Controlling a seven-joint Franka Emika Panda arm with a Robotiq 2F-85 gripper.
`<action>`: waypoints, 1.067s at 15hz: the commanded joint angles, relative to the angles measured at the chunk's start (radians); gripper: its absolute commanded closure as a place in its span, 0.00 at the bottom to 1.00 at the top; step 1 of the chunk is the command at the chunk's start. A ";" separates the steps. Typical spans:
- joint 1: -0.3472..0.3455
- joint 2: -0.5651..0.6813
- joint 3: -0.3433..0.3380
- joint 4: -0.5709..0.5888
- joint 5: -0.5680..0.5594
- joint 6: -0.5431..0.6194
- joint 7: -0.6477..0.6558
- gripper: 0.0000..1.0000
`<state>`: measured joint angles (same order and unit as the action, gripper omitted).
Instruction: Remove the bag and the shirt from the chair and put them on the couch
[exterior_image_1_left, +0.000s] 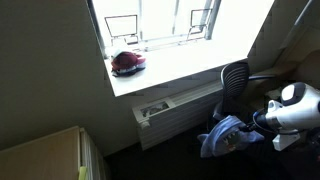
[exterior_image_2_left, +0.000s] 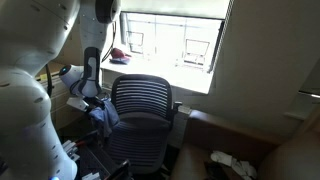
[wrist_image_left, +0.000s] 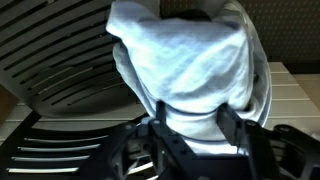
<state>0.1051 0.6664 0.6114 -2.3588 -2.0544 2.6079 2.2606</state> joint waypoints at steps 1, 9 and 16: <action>0.004 0.005 -0.053 -0.014 0.027 0.023 -0.013 0.74; 0.014 -0.179 -0.118 -0.074 0.084 -0.030 -0.063 0.97; -0.082 -0.547 -0.125 -0.208 0.154 -0.051 -0.288 0.97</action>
<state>0.0619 0.3142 0.4866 -2.4666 -1.9371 2.5800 2.0647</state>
